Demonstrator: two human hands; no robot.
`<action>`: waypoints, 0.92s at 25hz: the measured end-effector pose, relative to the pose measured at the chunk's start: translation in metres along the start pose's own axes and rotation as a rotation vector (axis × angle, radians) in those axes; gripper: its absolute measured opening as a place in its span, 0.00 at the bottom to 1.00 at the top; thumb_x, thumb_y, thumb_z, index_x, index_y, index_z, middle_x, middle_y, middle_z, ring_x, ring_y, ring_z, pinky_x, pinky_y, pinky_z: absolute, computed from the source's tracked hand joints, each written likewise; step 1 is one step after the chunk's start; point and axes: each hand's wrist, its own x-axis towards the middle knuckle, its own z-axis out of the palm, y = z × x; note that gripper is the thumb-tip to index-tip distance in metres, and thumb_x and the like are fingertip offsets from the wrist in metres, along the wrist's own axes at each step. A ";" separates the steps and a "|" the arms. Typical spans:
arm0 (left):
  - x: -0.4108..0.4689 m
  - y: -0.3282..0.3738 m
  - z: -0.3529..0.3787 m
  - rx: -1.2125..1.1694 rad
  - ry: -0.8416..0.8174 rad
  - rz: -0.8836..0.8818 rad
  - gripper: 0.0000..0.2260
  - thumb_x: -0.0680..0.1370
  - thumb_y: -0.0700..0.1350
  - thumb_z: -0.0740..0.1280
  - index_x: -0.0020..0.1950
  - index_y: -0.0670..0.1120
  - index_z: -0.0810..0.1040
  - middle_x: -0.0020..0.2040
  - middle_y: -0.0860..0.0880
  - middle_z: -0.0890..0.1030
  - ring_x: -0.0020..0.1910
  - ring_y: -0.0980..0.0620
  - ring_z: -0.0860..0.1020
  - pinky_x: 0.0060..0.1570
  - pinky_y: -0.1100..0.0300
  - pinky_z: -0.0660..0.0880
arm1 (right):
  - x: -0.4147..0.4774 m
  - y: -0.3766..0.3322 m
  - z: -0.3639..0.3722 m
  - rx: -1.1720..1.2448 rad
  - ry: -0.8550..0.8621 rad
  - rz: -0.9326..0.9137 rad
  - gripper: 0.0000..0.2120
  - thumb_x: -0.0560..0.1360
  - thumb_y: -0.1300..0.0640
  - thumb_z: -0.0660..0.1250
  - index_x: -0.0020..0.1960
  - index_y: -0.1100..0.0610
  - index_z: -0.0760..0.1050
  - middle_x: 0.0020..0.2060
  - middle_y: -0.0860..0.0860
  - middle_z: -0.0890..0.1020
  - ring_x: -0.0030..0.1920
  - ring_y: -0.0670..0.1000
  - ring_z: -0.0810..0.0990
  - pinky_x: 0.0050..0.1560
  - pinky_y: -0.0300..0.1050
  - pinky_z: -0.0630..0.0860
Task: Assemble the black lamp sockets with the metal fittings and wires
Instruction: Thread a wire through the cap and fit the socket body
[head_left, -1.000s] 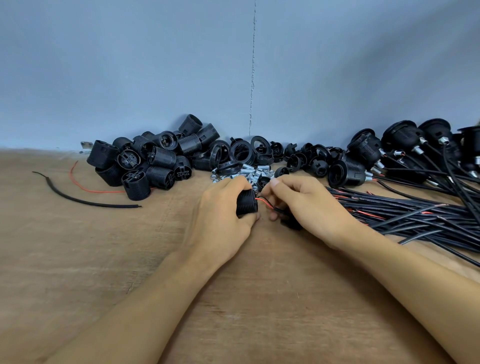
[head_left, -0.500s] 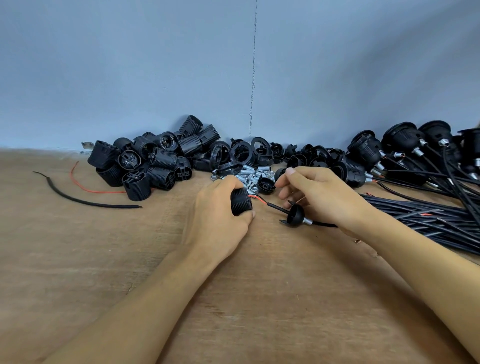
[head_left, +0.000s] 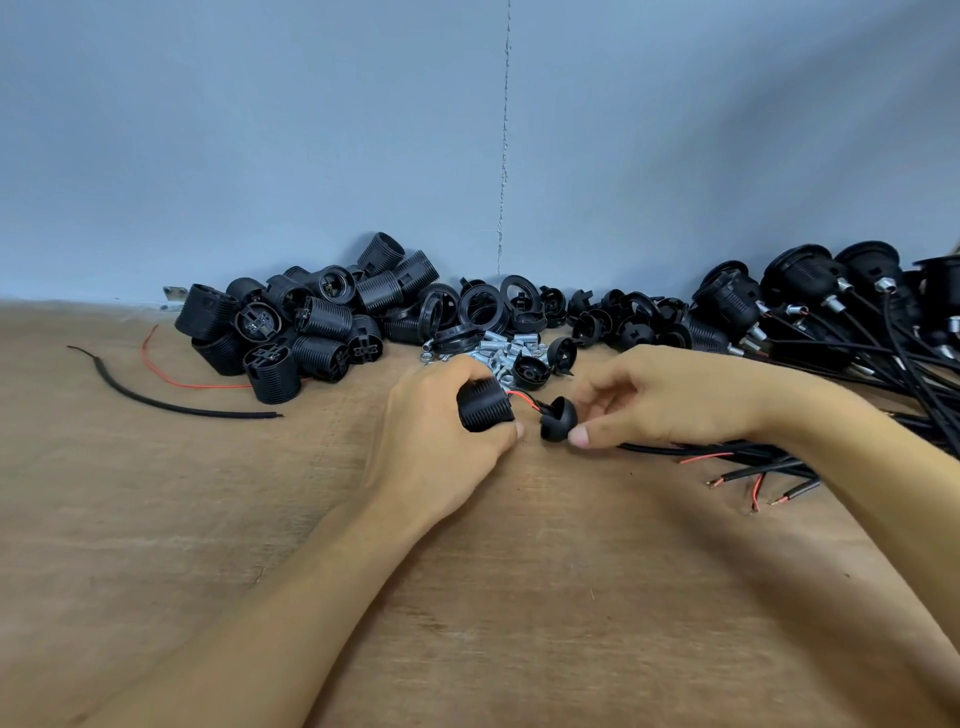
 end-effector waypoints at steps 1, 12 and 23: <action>0.000 0.000 0.000 -0.014 -0.006 0.012 0.14 0.65 0.54 0.81 0.44 0.59 0.78 0.39 0.61 0.79 0.46 0.65 0.76 0.39 0.74 0.68 | 0.002 -0.001 0.003 0.021 -0.008 -0.014 0.07 0.72 0.47 0.75 0.49 0.46 0.83 0.42 0.45 0.84 0.43 0.44 0.82 0.51 0.43 0.78; 0.000 0.004 -0.006 -0.244 -0.132 0.059 0.08 0.70 0.54 0.78 0.46 0.57 0.82 0.41 0.58 0.82 0.43 0.58 0.79 0.42 0.67 0.72 | 0.011 -0.001 0.025 0.162 0.299 -0.197 0.12 0.74 0.54 0.74 0.57 0.49 0.80 0.51 0.46 0.83 0.53 0.48 0.81 0.62 0.53 0.75; 0.005 -0.003 -0.004 -0.609 -0.189 -0.257 0.23 0.64 0.56 0.79 0.55 0.55 0.78 0.47 0.56 0.86 0.41 0.60 0.83 0.41 0.64 0.76 | 0.007 -0.006 0.022 0.297 0.293 -0.167 0.10 0.80 0.44 0.63 0.57 0.44 0.79 0.41 0.47 0.79 0.37 0.44 0.73 0.43 0.38 0.72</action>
